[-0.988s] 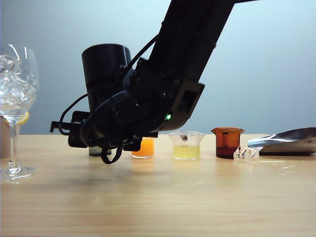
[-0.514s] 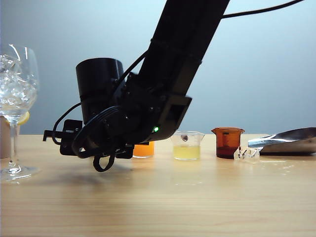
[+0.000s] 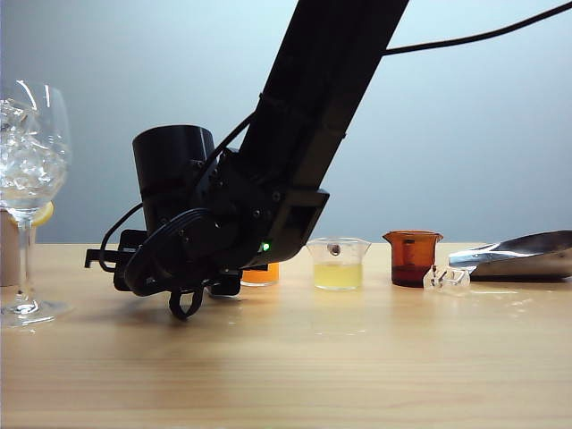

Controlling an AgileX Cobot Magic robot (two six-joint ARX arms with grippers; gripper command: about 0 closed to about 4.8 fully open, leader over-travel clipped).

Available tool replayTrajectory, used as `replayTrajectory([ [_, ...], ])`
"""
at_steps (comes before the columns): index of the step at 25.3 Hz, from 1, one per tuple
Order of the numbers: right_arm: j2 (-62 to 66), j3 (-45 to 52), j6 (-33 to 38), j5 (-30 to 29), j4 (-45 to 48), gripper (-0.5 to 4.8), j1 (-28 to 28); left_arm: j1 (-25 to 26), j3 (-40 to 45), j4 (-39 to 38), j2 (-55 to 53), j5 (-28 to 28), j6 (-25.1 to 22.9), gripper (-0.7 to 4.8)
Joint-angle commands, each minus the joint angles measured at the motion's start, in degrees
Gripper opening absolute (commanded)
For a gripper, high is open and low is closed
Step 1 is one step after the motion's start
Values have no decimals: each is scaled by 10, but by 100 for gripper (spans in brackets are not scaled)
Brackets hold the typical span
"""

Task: Pick up the first measuring cup from the left, pour the coconut rum inside into the goblet, and finally put the measuring cup back in its original place.

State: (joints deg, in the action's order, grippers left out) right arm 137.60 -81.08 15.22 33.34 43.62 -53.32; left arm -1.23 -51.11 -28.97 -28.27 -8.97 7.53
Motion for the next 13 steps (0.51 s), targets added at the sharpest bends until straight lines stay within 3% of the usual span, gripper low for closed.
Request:
replayTrajectory([
  [1,4,-17,2,2,-7,285,1,-1,-2,8,1,-3,2,-4],
  [13,15,-31,15,15,-14,285,1,-1,-2,8,1,-3,2,-4],
])
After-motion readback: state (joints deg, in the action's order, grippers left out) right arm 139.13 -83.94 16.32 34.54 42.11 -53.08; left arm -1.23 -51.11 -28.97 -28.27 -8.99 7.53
